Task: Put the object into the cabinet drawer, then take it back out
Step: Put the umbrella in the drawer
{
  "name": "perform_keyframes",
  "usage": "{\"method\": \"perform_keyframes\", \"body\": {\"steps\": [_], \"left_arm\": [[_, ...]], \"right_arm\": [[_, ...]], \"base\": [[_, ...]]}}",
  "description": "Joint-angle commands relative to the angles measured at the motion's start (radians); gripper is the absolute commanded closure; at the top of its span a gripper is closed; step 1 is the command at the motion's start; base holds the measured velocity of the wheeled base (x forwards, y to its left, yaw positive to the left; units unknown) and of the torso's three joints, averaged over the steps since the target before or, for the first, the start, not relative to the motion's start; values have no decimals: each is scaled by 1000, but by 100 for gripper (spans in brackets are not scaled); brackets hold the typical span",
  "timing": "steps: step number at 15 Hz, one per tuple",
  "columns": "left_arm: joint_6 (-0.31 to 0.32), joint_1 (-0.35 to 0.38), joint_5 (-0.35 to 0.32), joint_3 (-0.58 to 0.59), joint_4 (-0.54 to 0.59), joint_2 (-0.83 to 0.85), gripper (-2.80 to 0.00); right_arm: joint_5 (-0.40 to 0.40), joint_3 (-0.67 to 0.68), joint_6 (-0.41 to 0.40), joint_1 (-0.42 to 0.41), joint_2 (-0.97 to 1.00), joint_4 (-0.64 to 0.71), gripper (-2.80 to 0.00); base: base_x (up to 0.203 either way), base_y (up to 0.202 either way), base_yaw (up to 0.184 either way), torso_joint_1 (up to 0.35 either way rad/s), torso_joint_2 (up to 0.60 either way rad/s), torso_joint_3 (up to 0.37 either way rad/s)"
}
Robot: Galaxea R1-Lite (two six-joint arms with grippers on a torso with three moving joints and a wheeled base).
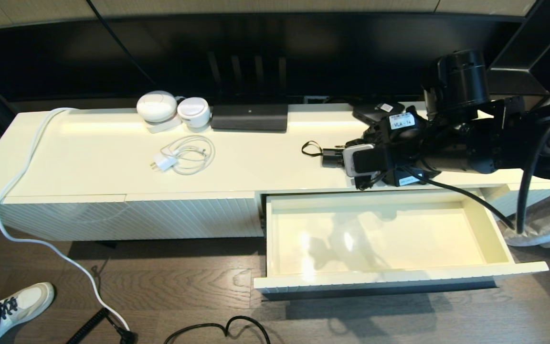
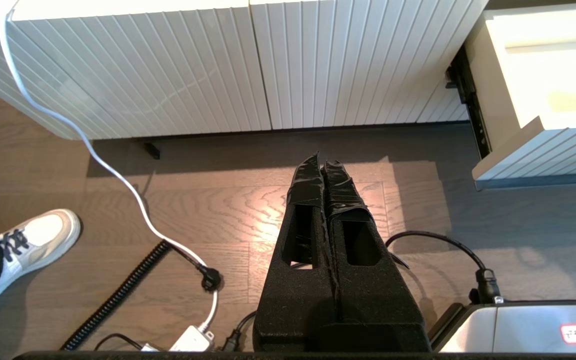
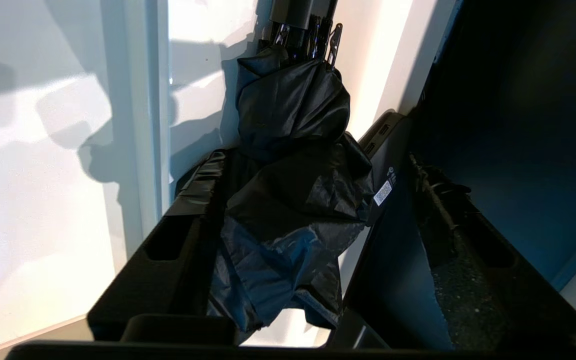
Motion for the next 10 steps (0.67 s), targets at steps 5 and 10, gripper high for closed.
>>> {"method": "perform_keyframes", "body": {"steps": [5, 10], "left_arm": [[0, 0, -1, 2, -1, 2, 0], [0, -1, 0, 2, -1, 2, 0]], "right_arm": [[-7, -81, -11, -57, 114, 1, -280], [-5, -189, -10, -72, 201, 2, -280]], "base": [[0, 0, 0, 0, 0, 0], [0, 0, 0, 0, 0, 0]]}}
